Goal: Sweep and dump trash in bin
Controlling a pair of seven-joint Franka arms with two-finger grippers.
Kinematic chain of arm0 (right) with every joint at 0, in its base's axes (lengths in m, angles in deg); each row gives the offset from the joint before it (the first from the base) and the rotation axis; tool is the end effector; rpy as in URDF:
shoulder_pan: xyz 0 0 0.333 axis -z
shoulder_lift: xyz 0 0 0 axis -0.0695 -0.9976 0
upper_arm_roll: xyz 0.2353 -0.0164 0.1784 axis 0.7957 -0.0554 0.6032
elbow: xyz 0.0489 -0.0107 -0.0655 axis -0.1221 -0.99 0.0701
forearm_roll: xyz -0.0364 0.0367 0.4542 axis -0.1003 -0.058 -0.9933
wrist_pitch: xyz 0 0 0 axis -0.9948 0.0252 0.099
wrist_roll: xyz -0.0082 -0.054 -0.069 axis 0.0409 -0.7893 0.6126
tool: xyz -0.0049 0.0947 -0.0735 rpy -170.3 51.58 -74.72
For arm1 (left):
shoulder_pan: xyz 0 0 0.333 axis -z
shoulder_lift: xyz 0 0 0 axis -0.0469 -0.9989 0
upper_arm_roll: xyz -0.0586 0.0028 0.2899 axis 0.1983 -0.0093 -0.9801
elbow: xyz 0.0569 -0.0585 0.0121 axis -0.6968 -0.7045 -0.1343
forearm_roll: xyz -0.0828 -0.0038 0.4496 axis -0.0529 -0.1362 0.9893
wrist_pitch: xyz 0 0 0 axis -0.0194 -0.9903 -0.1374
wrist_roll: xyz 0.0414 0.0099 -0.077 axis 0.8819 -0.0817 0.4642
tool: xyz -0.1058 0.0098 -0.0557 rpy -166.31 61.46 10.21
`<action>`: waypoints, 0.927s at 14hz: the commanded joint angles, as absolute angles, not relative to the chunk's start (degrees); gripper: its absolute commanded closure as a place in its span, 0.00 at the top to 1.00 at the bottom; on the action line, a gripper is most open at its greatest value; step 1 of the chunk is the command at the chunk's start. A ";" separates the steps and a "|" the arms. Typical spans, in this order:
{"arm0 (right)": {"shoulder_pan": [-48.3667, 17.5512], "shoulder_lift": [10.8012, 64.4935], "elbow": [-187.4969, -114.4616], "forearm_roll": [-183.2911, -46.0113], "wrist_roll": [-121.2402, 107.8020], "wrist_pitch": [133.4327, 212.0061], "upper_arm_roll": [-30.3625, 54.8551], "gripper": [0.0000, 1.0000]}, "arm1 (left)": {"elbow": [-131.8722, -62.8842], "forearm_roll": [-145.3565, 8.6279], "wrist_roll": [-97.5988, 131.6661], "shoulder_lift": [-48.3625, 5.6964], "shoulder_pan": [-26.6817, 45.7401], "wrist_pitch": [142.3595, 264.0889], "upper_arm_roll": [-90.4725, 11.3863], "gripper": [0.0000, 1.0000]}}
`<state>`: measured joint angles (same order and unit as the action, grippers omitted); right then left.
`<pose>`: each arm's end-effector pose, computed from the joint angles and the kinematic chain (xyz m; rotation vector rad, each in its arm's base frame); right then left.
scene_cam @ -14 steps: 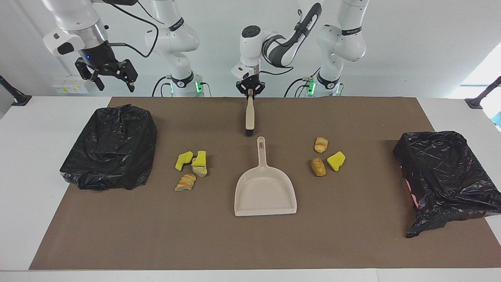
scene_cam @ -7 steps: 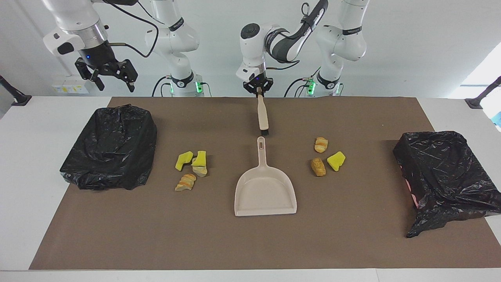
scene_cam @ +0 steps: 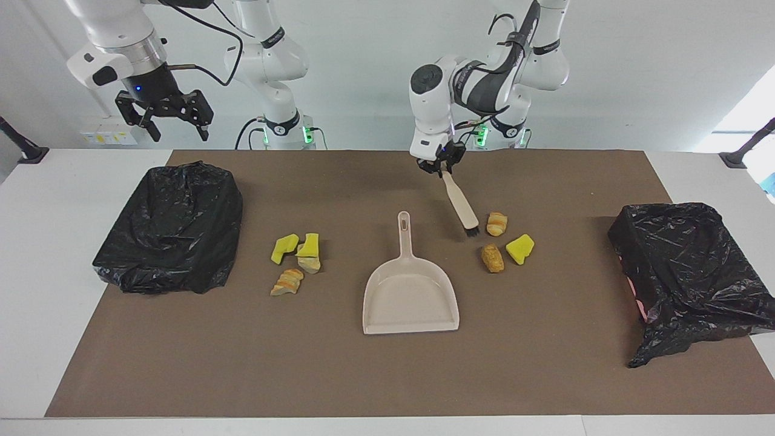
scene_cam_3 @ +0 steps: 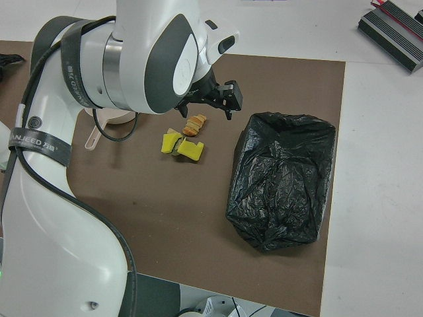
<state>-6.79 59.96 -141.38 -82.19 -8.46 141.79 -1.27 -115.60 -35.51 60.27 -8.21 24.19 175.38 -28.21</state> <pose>0.5754 -0.0427 0.6227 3.1224 0.0759 -0.0178 0.4147 -0.3482 0.3110 -2.8491 -0.3505 0.0779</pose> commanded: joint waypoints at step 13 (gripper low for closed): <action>-28.59 38.16 -138.03 -87.83 -38.41 157.41 0.30 1.00 | -107.53 -28.46 20.19 -16.02 -5.30 179.87 -27.37 0.00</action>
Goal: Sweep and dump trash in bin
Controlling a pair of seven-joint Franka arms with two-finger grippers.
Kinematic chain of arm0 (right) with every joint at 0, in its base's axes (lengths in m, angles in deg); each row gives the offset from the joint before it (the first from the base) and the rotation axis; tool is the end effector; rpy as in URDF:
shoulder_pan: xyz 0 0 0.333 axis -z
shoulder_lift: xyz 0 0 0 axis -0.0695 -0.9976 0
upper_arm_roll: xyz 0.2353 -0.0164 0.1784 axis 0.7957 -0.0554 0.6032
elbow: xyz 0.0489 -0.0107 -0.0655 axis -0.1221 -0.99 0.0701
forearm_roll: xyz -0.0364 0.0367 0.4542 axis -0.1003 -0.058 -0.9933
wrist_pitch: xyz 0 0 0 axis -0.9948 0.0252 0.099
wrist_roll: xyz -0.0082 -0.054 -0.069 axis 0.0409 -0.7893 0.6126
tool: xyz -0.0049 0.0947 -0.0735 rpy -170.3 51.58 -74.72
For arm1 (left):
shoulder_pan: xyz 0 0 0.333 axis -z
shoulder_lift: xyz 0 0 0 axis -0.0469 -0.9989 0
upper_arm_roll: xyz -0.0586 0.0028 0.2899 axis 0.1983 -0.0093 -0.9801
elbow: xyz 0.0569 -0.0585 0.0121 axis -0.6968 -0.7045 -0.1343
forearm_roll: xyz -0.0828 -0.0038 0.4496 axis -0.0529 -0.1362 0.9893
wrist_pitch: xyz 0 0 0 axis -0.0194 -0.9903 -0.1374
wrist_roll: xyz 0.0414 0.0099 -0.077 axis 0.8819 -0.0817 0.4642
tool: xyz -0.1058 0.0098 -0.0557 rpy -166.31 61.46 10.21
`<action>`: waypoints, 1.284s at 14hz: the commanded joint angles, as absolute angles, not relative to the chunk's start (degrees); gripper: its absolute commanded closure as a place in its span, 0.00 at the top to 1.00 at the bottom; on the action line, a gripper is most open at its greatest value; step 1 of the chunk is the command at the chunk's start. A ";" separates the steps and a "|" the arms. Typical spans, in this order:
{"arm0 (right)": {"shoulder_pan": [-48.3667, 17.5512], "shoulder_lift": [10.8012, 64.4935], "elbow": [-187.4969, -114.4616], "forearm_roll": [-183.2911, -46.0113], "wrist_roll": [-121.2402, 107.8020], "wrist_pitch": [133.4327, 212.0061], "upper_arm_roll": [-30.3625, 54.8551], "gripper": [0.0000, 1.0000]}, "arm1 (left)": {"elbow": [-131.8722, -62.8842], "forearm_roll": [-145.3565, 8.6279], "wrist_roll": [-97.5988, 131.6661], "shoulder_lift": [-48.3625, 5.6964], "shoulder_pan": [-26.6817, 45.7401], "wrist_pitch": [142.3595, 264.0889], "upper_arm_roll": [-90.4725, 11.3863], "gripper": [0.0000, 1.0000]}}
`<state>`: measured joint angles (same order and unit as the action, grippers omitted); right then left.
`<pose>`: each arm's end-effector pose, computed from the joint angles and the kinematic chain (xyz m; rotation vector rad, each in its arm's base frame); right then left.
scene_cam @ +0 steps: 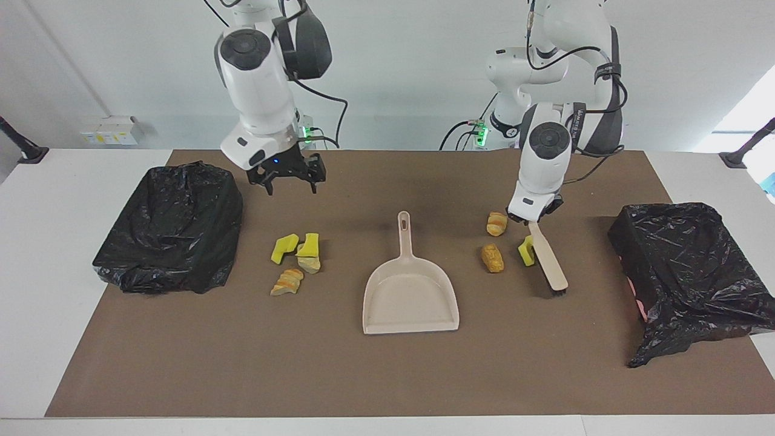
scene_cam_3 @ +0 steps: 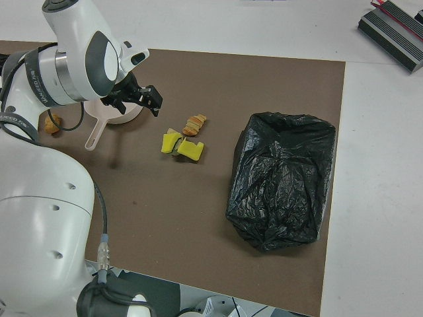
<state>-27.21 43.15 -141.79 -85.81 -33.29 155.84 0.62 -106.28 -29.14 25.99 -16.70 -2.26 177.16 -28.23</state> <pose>0.6302 0.2204 0.4564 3.1354 -0.0002 -0.1033 0.5800 -0.1332 0.3102 -2.8901 -0.0760 0.1643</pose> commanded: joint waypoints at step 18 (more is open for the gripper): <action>-40.90 26.80 -141.97 -90.48 -49.17 178.61 1.35 0.70 | -108.06 -42.26 23.13 -9.43 -4.88 181.21 -27.72 0.00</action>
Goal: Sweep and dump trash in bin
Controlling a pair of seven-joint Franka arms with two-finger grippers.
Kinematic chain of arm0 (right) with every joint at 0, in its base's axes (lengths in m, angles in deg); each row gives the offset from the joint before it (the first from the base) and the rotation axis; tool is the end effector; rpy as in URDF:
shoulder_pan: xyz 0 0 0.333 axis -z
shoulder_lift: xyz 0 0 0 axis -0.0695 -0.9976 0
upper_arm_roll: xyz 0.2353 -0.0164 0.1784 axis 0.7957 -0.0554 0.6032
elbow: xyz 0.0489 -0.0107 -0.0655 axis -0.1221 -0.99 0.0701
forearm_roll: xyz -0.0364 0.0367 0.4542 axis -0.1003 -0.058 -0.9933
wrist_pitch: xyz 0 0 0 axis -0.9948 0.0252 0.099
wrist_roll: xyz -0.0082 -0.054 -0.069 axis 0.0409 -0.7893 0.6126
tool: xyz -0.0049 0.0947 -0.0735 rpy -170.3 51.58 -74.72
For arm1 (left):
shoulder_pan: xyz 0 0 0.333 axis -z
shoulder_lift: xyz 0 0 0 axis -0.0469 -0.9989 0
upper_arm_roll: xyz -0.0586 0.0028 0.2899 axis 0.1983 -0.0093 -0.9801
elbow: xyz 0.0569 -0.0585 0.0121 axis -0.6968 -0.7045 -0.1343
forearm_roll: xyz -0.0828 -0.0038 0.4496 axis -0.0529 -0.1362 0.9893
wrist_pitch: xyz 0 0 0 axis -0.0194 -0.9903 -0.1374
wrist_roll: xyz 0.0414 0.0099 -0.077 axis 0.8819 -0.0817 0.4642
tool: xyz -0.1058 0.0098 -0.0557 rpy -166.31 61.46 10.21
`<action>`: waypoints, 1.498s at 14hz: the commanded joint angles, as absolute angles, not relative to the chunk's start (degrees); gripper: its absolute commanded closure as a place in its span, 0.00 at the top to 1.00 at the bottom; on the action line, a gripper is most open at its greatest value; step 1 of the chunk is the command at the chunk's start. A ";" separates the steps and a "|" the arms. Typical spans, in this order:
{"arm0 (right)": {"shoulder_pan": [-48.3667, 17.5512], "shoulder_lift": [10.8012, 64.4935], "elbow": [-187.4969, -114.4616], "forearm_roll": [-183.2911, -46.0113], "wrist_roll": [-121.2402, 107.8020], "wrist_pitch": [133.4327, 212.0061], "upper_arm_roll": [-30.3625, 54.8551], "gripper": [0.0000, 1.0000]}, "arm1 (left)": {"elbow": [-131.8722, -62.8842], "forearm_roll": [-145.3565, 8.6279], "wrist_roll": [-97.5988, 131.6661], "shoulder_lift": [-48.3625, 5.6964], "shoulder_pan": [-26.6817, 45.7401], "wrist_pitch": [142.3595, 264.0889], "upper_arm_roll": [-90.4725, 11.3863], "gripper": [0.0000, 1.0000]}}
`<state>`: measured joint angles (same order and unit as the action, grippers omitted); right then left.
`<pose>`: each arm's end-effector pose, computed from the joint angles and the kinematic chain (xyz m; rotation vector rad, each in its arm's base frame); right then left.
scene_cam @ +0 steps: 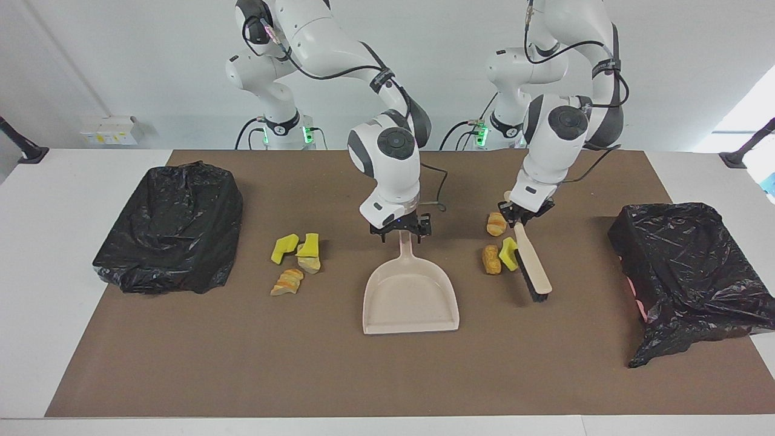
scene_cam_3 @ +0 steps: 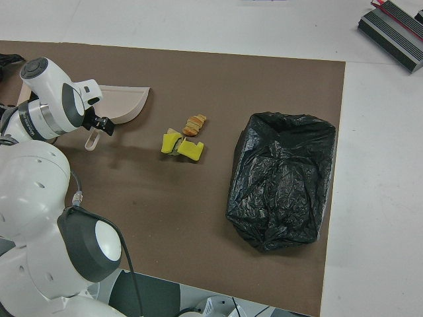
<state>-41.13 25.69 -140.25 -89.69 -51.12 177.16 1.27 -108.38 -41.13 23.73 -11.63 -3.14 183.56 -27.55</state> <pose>0.6052 0.4100 0.2887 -3.0756 0.1444 0.0085 0.5788 -0.1480 0.3498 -3.0986 -0.1782 0.0303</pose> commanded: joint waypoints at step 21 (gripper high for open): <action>-31.58 33.30 -142.24 -87.77 20.03 166.13 1.35 0.00 | -126.96 -47.62 17.60 2.17 -7.95 187.54 -27.89 0.00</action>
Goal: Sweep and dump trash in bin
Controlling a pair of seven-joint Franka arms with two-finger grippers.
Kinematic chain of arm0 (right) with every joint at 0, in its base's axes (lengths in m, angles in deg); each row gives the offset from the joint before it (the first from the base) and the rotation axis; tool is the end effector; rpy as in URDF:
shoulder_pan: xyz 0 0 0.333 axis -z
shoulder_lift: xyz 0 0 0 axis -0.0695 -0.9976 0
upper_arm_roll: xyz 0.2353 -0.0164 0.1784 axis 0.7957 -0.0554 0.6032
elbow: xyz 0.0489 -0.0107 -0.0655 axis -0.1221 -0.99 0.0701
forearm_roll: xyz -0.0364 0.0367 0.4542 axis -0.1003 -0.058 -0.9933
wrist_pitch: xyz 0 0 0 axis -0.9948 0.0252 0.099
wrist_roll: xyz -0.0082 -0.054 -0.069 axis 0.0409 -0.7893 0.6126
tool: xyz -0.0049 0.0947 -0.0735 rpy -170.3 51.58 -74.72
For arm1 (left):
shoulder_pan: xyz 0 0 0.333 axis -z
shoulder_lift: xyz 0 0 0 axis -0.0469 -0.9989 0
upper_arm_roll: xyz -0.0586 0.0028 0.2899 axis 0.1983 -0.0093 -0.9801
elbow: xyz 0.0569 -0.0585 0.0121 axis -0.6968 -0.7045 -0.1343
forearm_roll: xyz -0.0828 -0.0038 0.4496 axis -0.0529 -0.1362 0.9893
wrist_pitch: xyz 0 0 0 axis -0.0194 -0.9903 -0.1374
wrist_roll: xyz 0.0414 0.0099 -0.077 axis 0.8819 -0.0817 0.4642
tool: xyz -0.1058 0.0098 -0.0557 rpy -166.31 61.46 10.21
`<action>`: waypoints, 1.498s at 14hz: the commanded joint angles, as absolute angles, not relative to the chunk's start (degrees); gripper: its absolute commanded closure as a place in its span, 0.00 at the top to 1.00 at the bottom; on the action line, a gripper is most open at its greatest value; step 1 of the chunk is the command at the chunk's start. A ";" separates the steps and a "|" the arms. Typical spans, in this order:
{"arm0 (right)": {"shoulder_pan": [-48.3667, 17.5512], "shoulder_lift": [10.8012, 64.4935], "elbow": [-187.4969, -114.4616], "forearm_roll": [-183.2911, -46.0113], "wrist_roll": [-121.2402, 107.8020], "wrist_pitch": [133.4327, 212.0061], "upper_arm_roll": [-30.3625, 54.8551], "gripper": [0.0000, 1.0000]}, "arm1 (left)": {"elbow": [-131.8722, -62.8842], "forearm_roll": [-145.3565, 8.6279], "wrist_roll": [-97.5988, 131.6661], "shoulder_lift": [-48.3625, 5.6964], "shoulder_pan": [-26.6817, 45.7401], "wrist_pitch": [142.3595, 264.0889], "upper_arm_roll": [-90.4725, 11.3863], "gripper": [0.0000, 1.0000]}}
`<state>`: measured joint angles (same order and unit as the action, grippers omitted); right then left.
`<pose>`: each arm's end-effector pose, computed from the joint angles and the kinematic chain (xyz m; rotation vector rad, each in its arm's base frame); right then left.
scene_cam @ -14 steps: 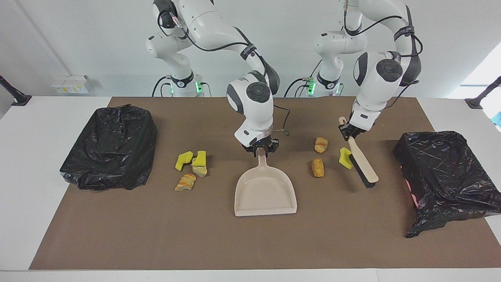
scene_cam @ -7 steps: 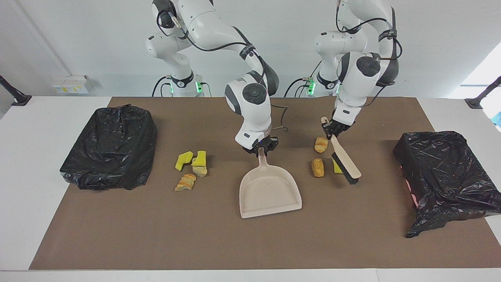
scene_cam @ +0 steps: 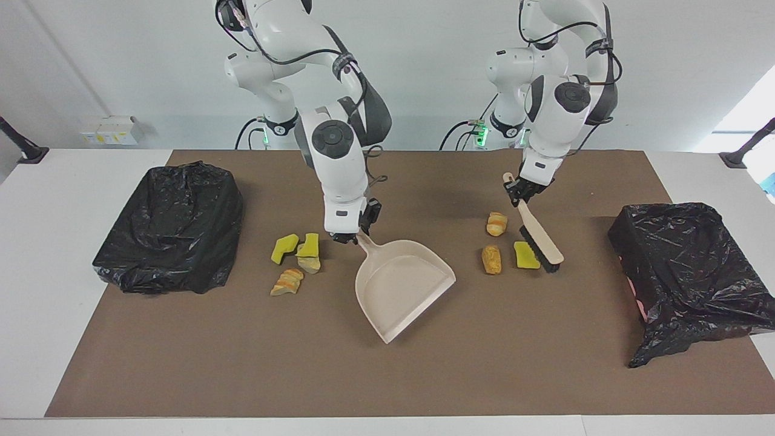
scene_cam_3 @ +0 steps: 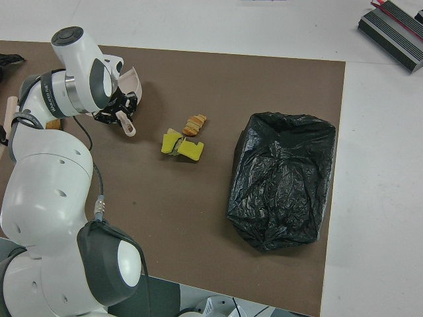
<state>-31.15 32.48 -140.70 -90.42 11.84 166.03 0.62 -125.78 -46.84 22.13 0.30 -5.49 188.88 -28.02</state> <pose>0.6470 0.2854 0.3532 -2.8065 -1.2273 0.0761 0.5066 -0.1050 0.3167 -3.1169 -0.3076 0.0588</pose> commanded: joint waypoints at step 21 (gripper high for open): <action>-40.81 33.48 -147.69 -82.13 17.45 167.01 1.88 0.00 | -127.67 -53.32 14.60 -3.71 10.04 194.66 -27.54 0.00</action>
<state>-41.28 32.45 -145.89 -82.30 18.16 165.03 1.59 -127.56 -50.79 14.53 -3.94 6.10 193.78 -26.90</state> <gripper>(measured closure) 0.683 0.736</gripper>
